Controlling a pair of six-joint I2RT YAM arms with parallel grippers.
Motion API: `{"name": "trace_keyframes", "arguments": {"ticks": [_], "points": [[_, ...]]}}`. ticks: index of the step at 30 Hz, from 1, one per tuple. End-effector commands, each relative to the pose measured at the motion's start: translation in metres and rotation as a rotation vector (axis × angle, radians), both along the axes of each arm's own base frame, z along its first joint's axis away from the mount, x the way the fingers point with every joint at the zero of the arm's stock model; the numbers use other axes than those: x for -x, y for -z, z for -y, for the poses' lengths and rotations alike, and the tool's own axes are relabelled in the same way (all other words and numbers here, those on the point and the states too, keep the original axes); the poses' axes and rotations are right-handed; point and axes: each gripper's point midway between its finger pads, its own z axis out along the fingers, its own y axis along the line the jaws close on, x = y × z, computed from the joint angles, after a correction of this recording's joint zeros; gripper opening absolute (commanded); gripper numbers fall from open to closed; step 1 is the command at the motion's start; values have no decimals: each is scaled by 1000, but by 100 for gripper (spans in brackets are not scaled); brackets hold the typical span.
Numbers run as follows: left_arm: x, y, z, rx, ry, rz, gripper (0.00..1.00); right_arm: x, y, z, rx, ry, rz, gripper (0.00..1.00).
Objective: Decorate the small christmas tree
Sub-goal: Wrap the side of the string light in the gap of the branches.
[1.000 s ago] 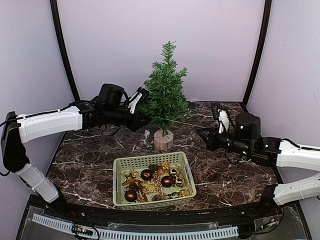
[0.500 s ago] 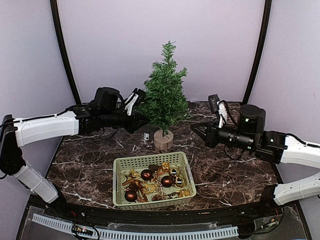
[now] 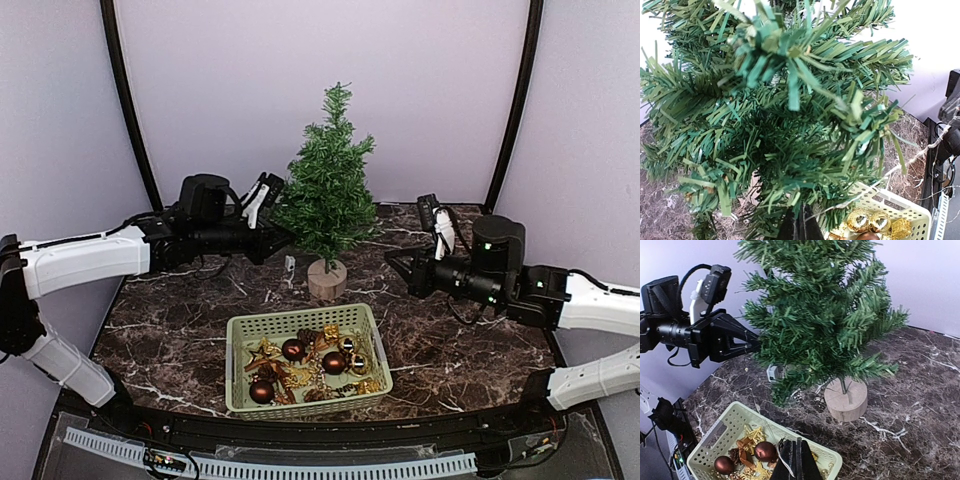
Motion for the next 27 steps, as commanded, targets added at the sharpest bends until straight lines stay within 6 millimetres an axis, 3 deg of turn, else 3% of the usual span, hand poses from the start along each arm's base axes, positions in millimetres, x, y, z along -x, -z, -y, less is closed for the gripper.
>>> {"name": "trace_keyframes", "arguments": {"ticks": [1, 11, 22, 27], "points": [[-4, -3, 5, 2, 15, 4, 0, -10, 7, 11, 3, 97, -12, 0], [-6, 5, 11, -5, 32, -17, 0, -19, 41, 18, 75, 167, -62, 0], [-15, 17, 14, -18, 11, -41, 0, -37, 55, 44, 67, 309, -118, 0], [-16, 13, 16, -12, 17, -33, 16, -47, 53, 55, 60, 376, -136, 0]]}}
